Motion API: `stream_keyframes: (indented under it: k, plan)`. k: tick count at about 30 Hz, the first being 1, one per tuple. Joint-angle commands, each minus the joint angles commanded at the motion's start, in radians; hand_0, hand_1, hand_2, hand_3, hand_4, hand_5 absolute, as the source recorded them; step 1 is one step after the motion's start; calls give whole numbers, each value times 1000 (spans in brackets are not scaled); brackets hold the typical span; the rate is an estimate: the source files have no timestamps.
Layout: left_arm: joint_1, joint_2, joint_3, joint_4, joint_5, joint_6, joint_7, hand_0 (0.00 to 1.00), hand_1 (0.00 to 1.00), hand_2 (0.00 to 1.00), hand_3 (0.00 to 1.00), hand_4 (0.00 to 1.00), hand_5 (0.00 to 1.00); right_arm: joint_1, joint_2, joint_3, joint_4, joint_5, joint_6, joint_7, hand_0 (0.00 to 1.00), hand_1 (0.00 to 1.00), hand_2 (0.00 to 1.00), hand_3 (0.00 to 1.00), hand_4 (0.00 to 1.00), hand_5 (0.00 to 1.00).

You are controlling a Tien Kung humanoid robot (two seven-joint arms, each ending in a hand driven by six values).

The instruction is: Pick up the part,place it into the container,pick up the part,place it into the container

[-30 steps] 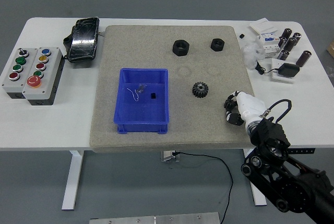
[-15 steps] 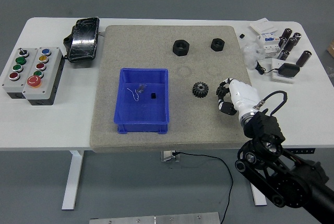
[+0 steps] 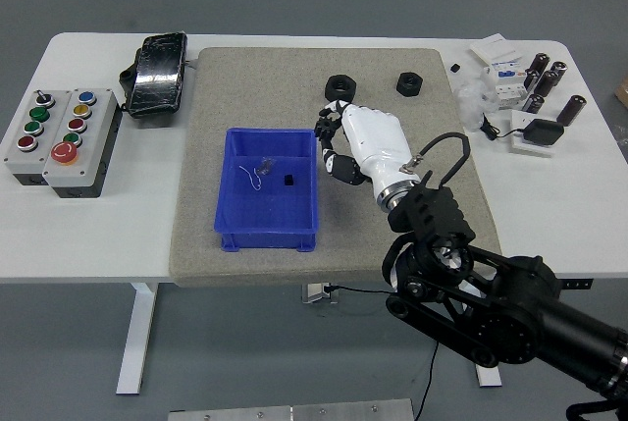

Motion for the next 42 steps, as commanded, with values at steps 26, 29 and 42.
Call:
stream_keyframes:
  k: [26, 29, 42]
  plan:
    - [-6, -1, -1, 0, 7, -1, 2, 630, 553, 531, 608, 662, 381, 75, 60, -155, -37, 55, 72, 0, 755, 806, 803, 726, 667, 194]
    - [-5, 0, 2, 0, 5, -1, 2, 630, 552, 531, 608, 662, 382, 74, 58, -146, -35, 44, 68, 0, 759, 808, 804, 730, 681, 192]
    - [0, -2, 7, 0, -2, -1, 1, 630, 553, 532, 609, 662, 379, 31, 7, 30, -126, 51, 54, 0, 753, 802, 805, 739, 702, 197]
